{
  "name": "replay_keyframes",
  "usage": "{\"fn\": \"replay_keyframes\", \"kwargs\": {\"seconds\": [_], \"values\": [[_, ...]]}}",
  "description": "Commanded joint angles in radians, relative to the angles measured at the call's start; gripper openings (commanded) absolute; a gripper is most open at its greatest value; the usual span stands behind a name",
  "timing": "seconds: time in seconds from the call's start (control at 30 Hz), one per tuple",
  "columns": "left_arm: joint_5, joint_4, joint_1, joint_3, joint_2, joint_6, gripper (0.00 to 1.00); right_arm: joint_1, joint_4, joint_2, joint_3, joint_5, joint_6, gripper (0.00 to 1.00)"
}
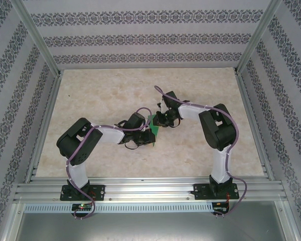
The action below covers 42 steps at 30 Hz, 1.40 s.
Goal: Fold a paper plane with a square sheet of paper (fold left side to right side)
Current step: Fold the wing for the fifth time at the center of the table.
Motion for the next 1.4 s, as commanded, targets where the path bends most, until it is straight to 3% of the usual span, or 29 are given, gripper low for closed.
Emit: {"fn": "replay_keyframes", "kwargs": {"seconds": [0.0, 1.0, 1.37], "values": [[0.000, -0.150, -0.017, -0.042, 0.063, 0.016, 0.08, -0.066, 0.103, 0.055, 0.035, 0.167, -0.033, 0.17], [0.006, -0.149, -0.017, -0.037, 0.071, 0.018, 0.08, -0.125, 0.029, 0.131, 0.181, 0.182, -0.012, 0.18], [0.008, -0.147, -0.017, -0.040, 0.071, 0.018, 0.08, -0.147, 0.046, 0.135, 0.163, 0.205, 0.022, 0.21]]}}
